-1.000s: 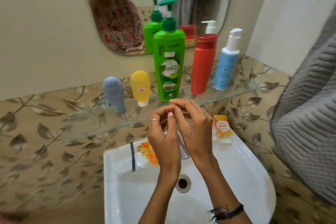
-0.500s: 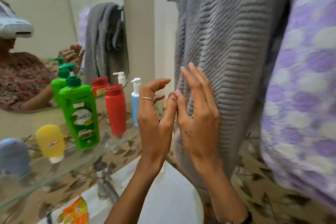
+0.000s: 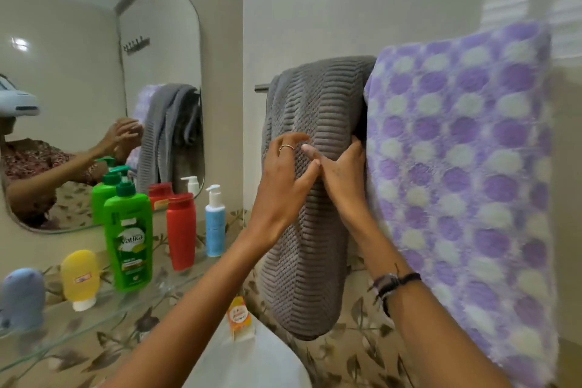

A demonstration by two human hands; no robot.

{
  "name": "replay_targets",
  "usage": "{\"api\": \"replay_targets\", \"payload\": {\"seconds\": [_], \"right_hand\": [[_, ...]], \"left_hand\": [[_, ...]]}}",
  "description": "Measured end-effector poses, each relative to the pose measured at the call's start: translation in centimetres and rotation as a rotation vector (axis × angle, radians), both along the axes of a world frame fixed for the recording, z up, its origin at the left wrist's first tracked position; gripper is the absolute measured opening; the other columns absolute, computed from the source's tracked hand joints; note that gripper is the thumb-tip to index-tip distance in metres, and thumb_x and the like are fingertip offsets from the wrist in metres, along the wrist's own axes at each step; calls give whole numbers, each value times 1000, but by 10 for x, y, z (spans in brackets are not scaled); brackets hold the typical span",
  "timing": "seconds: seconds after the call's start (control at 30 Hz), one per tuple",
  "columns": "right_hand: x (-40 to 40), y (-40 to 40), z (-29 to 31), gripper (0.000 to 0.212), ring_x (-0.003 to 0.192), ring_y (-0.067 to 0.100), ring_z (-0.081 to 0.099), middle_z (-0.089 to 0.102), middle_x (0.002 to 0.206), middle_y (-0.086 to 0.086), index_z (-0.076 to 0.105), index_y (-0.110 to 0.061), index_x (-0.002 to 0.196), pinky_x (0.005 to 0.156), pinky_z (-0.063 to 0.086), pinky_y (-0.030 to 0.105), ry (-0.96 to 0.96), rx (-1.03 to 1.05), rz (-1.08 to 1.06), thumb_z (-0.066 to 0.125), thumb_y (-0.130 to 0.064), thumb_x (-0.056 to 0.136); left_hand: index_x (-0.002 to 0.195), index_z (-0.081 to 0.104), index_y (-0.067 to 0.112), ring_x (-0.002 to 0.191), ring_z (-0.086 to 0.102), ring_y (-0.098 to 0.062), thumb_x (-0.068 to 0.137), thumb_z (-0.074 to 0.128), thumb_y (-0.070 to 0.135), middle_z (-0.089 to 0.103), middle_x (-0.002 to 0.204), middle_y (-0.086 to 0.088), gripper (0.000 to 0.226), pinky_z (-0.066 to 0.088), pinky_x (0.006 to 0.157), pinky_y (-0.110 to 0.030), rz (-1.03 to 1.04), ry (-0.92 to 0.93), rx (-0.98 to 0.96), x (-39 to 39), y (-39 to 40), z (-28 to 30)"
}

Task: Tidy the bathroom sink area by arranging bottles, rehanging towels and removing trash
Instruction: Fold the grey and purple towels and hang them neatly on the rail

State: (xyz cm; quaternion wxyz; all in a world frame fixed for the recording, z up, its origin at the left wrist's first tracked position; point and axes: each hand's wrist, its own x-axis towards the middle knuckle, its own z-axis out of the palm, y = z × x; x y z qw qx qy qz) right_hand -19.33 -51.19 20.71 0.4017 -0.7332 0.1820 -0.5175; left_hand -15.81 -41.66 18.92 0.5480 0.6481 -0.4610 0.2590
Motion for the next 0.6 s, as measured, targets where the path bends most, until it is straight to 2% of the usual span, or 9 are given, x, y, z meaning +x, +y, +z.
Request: {"api": "replay_targets", "payload": {"seconds": [0.07,0.1,0.17,0.27,0.33,0.37,0.43,0.5,0.6], "right_hand": [[0,-4,10,83,122,31,50,54,130,18,39,-3,131,98,42,33,25,15,12,72,-48,70],[0,-4,14,70,114,33,56,60,123,18,45,-5,126,87,44,30,54,-9,10,69,-46,74],[-2,-4,15,43,101,32,62,68,109,14,57,-9,114,72,43,26,65,-92,37,62,-37,81],[-7,-3,8,19,82,16,67,73,86,0,66,-18,95,59,41,15,-24,-188,73,62,-28,79],[-10,-4,1,16,68,0,60,66,73,-14,65,-26,90,54,37,6,-54,-189,73,67,-32,75],[-12,-5,-3,17,66,0,57,64,72,-16,65,-25,91,56,36,6,-56,-201,50,67,-31,76],[-14,-9,-9,21,69,6,57,66,77,-8,66,-20,97,62,38,10,-48,-245,-5,68,-24,77],[-18,-12,-11,24,70,8,58,70,79,-1,66,-17,100,59,38,10,-38,-297,-15,69,-21,77],[-20,-21,-10,31,79,22,64,73,88,13,66,-13,104,53,32,16,109,-356,-50,70,-26,77]], "left_hand": [[124,47,19,116,43,-8,89,54,24,45,125,1,36,33,90,-14,31,-27,26,0,1,16],[124,46,19,119,43,-11,89,54,24,44,128,-1,37,34,93,-19,46,-42,35,0,1,25],[128,44,20,124,41,-16,87,56,26,41,134,-4,42,38,97,-27,81,-85,69,1,-2,47],[136,37,22,133,33,-25,81,62,38,32,144,-9,63,39,104,-43,151,-116,151,3,-18,79],[141,28,22,138,26,-30,74,67,44,25,149,-12,81,34,107,-51,175,-86,203,3,-33,98],[144,23,21,139,24,-33,72,69,43,20,151,-14,88,32,108,-53,172,-59,225,4,-40,105],[146,13,18,136,25,-39,73,70,36,13,152,-18,95,31,106,-53,142,17,268,7,-56,112],[147,10,13,126,37,-44,75,66,24,21,146,-21,91,37,98,-48,155,53,282,8,-69,110],[146,18,10,107,53,-45,77,56,10,39,134,-23,79,45,83,-45,259,-51,214,11,-80,98]]}}
